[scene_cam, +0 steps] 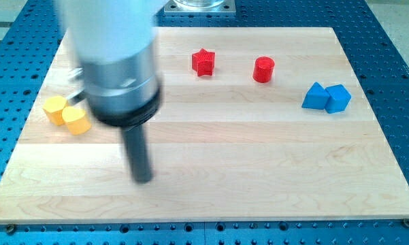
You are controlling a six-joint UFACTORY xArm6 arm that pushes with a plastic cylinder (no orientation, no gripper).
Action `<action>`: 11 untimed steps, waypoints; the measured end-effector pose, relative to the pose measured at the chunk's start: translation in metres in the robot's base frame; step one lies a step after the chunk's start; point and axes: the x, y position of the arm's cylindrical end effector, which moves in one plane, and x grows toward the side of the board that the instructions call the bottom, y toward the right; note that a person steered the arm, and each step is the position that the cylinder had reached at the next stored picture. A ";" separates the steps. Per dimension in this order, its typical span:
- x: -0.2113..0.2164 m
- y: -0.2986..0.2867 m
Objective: Place the hexagon bottom of the red star
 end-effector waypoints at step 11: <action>-0.182 0.097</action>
